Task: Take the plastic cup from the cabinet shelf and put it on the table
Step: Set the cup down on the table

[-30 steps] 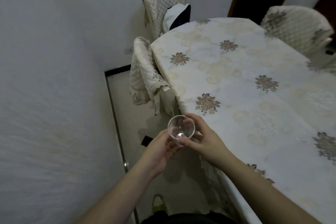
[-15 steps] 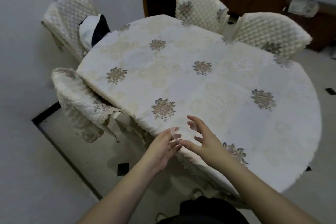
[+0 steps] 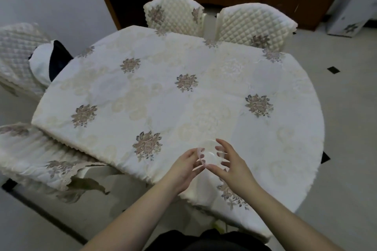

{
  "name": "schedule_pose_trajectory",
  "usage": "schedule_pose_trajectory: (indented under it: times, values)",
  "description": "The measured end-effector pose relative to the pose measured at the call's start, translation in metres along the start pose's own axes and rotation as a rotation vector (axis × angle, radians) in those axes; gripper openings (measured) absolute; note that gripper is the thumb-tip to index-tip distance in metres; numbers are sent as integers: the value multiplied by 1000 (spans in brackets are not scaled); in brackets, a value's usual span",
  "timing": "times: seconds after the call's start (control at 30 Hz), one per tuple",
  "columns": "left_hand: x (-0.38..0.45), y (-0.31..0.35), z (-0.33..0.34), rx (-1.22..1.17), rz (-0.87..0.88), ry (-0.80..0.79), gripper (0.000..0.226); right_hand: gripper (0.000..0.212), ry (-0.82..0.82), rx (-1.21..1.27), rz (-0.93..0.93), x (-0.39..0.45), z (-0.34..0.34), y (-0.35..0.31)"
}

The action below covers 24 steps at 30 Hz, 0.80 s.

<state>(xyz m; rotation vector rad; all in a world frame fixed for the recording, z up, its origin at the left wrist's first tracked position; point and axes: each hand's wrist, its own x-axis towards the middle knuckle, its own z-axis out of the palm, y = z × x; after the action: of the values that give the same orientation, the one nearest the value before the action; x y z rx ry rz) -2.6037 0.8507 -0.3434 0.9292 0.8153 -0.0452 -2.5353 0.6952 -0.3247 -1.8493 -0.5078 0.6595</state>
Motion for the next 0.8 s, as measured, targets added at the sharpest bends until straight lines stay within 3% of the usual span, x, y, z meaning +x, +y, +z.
schedule_pose_trajectory:
  times: [0.4, 0.8]
  values:
    - [54, -1, -6, 290, -81, -137, 18, 73, 193, 27, 169, 11, 19, 30]
    - [84, 9, -34, 544, -32, -211, 16, 74, 334, 40, 214, 21, 61, 33]
